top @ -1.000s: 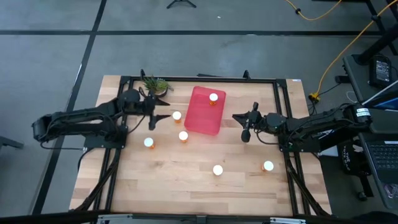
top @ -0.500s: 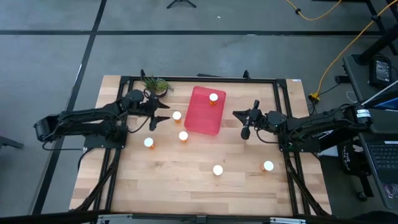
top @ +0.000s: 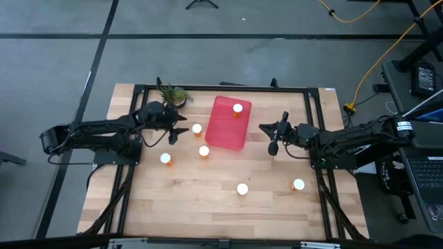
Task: Pick and place pill bottles into a basket
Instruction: Put the orange pill bottle into the red bin
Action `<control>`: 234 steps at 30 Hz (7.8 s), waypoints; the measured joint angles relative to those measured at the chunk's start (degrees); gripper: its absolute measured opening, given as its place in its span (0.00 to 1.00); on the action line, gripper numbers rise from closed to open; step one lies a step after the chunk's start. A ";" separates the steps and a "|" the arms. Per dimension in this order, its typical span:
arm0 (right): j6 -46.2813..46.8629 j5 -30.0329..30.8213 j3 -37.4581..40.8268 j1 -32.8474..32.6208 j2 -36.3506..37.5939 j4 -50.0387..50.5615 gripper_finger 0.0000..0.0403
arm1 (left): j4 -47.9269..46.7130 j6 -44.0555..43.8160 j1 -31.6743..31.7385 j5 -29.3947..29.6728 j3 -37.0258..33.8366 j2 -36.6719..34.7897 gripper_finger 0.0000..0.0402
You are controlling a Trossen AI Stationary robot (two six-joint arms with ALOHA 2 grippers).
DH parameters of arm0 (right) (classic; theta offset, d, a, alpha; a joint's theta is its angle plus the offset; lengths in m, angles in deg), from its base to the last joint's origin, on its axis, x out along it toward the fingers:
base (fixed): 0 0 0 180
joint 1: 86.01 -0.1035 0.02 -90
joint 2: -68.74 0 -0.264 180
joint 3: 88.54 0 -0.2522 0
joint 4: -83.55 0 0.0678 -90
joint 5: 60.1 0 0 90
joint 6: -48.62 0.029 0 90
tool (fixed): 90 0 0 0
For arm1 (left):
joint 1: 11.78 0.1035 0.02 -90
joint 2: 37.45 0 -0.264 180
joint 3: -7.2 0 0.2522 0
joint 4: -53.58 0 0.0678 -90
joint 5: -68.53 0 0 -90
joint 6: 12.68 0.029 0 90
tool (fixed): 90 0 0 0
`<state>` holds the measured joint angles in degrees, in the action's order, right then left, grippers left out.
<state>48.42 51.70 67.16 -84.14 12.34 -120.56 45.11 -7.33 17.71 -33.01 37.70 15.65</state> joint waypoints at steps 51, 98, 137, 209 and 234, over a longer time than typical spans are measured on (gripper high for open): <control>0.16 0.00 0.00 -0.02 0.00 0.44 0.09 | 25.44 -0.12 -5.76 7.49 0.04 28.13 0.62; -0.28 0.00 0.00 -0.02 0.00 0.46 0.09 | 27.53 -0.10 -5.76 6.79 0.04 27.50 0.51; 0.10 0.00 0.00 0.00 -0.02 1.64 0.09 | 0.85 -5.36 -5.89 1.13 2.25 -5.01 0.51; -1.83 0.04 0.00 0.00 -0.02 -0.96 0.09 | 11.36 6.55 -2.39 -0.19 33.41 38.72 0.51; -1.44 0.02 0.00 0.00 -0.02 -0.81 0.09 | 21.54 5.47 0.74 0.03 33.46 51.55 0.51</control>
<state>46.98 51.72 67.16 -84.14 12.32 -121.37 66.66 -1.85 18.45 -32.98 71.16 67.21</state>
